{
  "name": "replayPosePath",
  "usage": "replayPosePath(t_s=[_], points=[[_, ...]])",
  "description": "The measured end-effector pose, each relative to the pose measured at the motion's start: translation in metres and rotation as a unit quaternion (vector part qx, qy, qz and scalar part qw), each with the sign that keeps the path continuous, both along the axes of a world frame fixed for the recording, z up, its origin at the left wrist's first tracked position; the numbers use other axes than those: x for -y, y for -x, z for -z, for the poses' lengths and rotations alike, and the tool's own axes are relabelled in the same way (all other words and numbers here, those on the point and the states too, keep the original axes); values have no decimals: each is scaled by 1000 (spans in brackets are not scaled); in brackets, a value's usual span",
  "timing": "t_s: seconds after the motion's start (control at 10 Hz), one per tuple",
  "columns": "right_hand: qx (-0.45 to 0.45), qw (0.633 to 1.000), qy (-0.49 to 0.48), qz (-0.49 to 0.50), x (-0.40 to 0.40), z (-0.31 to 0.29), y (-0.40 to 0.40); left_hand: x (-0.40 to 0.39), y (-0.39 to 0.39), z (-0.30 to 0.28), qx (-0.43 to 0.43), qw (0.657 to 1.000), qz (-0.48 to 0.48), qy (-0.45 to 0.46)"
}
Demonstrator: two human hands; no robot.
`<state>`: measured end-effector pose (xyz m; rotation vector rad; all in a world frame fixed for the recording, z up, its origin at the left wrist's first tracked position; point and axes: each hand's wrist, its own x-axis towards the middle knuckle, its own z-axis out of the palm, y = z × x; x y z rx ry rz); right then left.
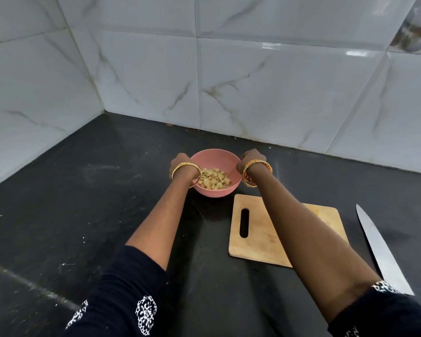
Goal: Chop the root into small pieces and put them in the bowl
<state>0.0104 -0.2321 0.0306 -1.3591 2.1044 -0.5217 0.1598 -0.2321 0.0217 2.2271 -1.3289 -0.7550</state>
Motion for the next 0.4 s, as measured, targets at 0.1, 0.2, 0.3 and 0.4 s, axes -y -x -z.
replayPosePath(t_s=[0.1,0.2,0.3,0.4], points=[[38,999,27,18,-7,5,2,-5,5,-4,-1,1000,-6,0],[85,992,87,44,-14,10,5,-10,18,-4,80,995,12,63],[143,971,173,84,-29,14,7,-22,39,-4,112,960,83,245],[370,892,203,165,-45,11,16,-32,64,-6,-23,943,152,294]])
